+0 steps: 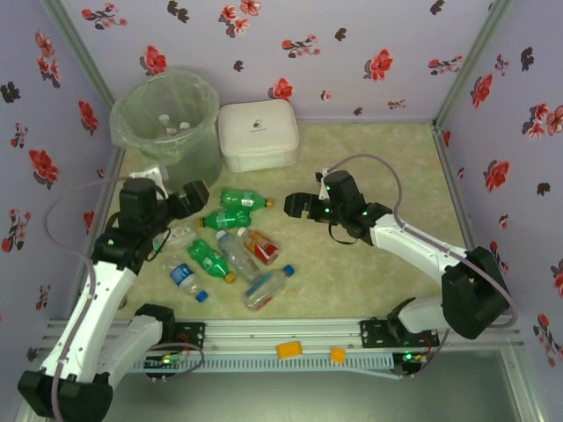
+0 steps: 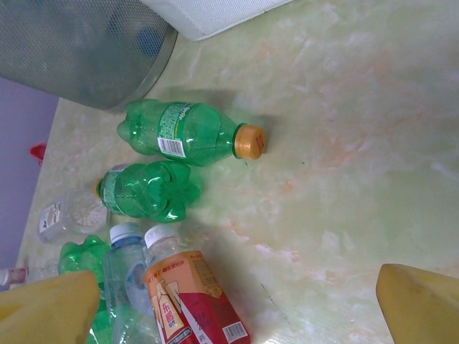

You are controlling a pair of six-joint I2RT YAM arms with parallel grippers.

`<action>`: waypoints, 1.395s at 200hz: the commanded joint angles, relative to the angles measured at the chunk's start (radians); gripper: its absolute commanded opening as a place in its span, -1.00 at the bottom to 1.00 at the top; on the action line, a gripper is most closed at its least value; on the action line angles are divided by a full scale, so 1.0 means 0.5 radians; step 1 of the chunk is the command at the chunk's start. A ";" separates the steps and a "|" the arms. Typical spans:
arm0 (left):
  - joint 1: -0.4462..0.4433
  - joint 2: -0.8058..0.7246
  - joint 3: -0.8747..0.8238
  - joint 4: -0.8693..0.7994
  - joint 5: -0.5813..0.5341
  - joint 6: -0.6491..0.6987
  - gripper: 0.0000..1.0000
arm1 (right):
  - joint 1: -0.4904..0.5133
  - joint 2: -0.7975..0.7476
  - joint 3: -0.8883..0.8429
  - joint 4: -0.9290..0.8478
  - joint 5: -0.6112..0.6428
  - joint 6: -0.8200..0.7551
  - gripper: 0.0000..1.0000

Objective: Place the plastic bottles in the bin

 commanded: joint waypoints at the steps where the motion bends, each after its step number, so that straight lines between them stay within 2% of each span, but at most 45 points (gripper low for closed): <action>1: -0.054 -0.096 -0.158 -0.272 -0.341 -0.240 1.00 | 0.014 0.042 0.069 0.056 0.072 -0.080 0.99; 33: -0.100 -0.145 -0.302 -0.546 -0.458 -0.509 1.00 | 0.020 0.068 0.121 -0.015 0.112 -0.106 0.99; 69: -0.107 -0.115 -0.432 -0.758 -0.472 -0.757 1.00 | 0.020 0.136 0.154 -0.040 0.118 -0.080 0.99; 102: -0.123 -0.103 -0.580 -0.785 -0.469 -0.937 1.00 | 0.018 0.234 0.220 -0.086 0.044 -0.052 0.99; 123: -0.133 -0.069 -0.645 -0.730 -0.441 -0.950 0.97 | 0.020 0.256 0.227 -0.074 0.016 -0.036 0.99; 170: -0.174 -0.063 -0.820 -0.549 -0.439 -1.001 0.76 | 0.020 0.216 0.204 -0.077 0.040 -0.044 0.99; 200: -0.183 -0.066 -0.919 -0.402 -0.435 -1.005 0.47 | 0.020 0.203 0.191 -0.077 0.039 -0.043 0.99; 240: -0.184 -0.030 -0.977 -0.291 -0.439 -1.028 0.21 | 0.020 0.216 0.194 -0.086 0.021 -0.037 0.99; 279: -0.186 -0.032 -1.026 -0.241 -0.435 -1.052 0.15 | 0.020 0.218 0.189 -0.083 0.020 -0.034 0.99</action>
